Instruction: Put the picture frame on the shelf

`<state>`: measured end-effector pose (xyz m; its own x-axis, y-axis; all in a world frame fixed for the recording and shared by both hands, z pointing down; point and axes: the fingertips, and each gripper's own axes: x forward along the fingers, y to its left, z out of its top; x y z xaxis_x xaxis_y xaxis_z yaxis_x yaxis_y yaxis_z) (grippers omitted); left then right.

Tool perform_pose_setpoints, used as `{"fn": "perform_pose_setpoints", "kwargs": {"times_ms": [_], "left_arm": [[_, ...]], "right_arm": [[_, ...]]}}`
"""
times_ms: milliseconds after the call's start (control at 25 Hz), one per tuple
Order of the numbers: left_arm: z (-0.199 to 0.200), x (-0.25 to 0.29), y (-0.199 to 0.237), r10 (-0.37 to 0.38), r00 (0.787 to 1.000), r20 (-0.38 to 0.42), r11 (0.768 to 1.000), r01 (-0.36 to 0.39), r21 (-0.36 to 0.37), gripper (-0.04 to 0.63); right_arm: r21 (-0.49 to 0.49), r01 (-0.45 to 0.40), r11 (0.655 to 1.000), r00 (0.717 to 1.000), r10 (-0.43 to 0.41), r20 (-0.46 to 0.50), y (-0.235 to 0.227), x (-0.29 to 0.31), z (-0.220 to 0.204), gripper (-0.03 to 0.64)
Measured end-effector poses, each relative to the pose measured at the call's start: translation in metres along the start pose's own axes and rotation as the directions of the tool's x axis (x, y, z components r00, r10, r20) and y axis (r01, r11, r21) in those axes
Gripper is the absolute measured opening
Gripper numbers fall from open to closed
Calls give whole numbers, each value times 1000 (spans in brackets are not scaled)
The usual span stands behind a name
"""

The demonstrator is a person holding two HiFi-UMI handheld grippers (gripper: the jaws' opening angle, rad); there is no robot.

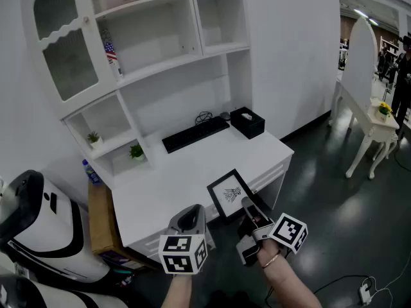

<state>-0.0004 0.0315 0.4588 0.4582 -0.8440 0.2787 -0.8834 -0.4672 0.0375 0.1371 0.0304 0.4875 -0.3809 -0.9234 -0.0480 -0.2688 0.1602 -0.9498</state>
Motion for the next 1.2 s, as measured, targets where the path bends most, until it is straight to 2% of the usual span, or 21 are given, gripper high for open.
{"fn": "perform_pose_setpoints", "kwargs": {"times_ms": [200, 520, 920, 1200], "left_arm": [[-7, -6, -1, 6, 1000, -1, 1000, -6, -26, 20], [-15, -12, 1, -24, 1000, 0, 998, 24, -66, 20], [4, -10, 2, -7, 999, 44, 998, 9, -63, 20], [25, 2, 13, 27, 997, 75, 998, -22, -67, 20]], "right_arm": [[-16, -38, 999, 999, 38, -6, 3, -9, -4, 54], [-27, -71, 997, 997, 71, -16, 14, -12, -15, 55], [84, -108, 991, 994, 109, -9, 24, -2, 1, 55], [142, -156, 978, 987, 158, -8, 42, 27, 21, 55]]}}
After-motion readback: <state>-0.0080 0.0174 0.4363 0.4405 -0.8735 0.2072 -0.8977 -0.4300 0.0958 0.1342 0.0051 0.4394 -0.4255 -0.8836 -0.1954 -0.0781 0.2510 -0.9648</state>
